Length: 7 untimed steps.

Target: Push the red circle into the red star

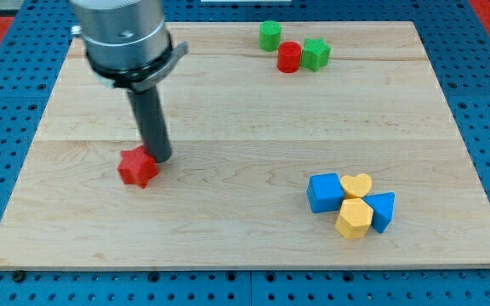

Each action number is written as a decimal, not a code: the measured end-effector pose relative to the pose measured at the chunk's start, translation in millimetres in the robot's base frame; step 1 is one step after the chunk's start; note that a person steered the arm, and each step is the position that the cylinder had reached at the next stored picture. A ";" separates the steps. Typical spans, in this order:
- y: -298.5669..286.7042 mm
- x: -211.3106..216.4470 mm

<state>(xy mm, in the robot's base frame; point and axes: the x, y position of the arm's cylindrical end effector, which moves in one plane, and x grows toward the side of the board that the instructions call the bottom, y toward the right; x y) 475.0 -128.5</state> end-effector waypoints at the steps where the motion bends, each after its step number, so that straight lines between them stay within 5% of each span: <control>1: -14.2 4.3; 3: -37.7 45.4; 6: 85.7 -70.7; 7: 87.1 -88.7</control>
<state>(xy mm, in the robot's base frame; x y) 386.2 -41.4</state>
